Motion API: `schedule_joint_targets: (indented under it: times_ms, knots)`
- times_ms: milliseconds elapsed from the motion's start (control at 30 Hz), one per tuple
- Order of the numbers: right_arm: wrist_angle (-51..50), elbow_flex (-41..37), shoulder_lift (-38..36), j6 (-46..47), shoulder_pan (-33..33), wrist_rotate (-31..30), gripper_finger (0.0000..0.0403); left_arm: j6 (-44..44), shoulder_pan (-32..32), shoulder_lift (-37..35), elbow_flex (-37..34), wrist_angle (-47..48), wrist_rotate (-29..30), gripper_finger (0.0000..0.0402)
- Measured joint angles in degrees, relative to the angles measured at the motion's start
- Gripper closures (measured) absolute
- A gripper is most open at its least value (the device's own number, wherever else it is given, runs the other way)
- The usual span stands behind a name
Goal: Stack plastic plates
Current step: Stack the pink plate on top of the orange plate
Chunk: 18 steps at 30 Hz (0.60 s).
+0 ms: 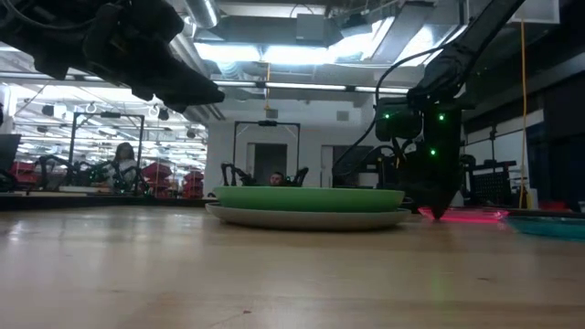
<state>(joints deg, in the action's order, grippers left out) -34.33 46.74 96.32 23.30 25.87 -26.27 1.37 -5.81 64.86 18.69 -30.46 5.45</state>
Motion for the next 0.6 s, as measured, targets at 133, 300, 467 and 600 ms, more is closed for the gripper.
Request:
schedule_joint_targets:
  times_ms: [133,300,467,600]
  knots:
    - [0.03,-0.07,0.08,-2.03,-0.24,-1.26,0.0401,-0.01,-0.01,0.00,0.01,0.00,0.00,0.0277]
    - [0.01,0.11,-0.08,-4.27,-3.10,-2.36,0.0400,-0.04,0.00,0.00,0.01,0.00,0.00,0.0277]
    - [-0.62,1.75,-0.12,-5.24,-6.74,-2.87,0.0401,-0.40,0.01,0.00,0.01,0.02,0.00,0.0277]
    - [-1.88,3.84,-0.12,-6.91,-10.06,-5.01,0.0402,-0.40,0.01,0.00,0.01,0.09,0.00,0.0277]
